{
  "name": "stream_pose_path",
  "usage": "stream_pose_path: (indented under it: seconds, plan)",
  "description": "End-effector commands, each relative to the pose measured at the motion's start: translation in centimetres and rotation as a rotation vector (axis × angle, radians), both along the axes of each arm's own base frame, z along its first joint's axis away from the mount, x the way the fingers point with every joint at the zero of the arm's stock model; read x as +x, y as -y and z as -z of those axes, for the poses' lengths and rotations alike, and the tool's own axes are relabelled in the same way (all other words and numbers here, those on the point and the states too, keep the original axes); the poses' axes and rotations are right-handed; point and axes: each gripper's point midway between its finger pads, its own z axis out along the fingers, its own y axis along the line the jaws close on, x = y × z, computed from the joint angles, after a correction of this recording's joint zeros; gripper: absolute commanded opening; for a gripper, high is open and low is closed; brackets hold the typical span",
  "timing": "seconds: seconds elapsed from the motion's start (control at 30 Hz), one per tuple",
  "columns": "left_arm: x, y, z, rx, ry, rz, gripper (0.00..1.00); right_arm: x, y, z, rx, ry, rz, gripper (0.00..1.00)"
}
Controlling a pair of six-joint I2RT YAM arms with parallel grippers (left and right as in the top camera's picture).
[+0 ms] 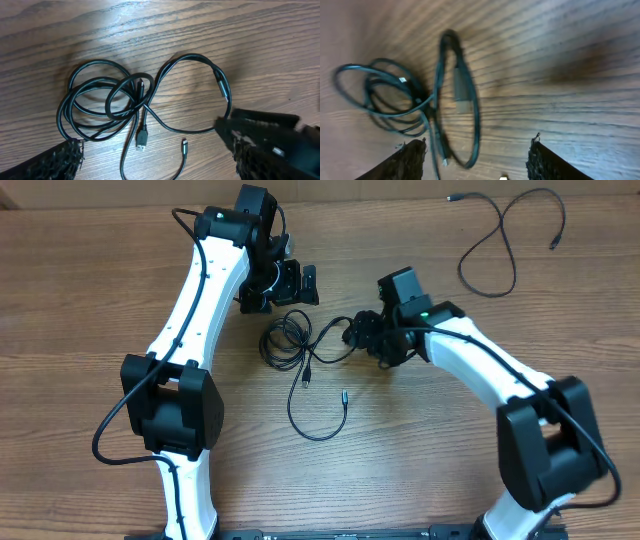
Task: Untangle cables
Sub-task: 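Lower the right gripper onto the cable coil and grasp a loop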
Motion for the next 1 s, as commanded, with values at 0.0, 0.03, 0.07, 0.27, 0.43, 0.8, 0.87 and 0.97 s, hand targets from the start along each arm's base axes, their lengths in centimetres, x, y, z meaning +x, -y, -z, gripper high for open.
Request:
stream_pose_path:
  seconds: [0.0,0.03,0.07,0.27,0.43,0.8,0.87,0.97]
  plan:
    - [0.2,0.2,-0.9,0.001,0.037,0.027,0.99,0.1,0.1,1.3,-0.005,-0.024,0.028,0.61]
    - [0.2,0.2,-0.9,0.001,0.037,0.027,0.99,0.0,0.1,1.5,-0.007,-0.03,0.028,0.59]
    - [0.2,0.2,-0.9,0.001,0.037,0.027,1.0,0.0,0.1,1.8,-0.01,-0.037,0.027,0.57]
    - [0.2,0.2,-0.9,0.001,0.037,0.027,0.99,-0.4,-0.1,3.2,-0.008,-0.077,0.02,0.3]
    - [0.2,0.2,-0.9,0.001,0.037,0.027,0.99,-0.2,-0.2,2.9,-0.002,-0.071,0.018,0.04]
    - [0.2,0.2,-0.9,0.001,0.037,0.027,1.0,3.7,0.4,-8.7,0.016,0.201,-0.1,0.04]
    - [0.2,0.2,-0.9,0.001,0.037,0.027,1.0,4.0,0.3,-11.6,0.012,0.276,-0.149,0.04]
    - [0.2,0.2,-0.9,0.001,0.037,0.027,0.99,3.8,0.0,-14.4,0.026,0.347,-0.197,0.04]
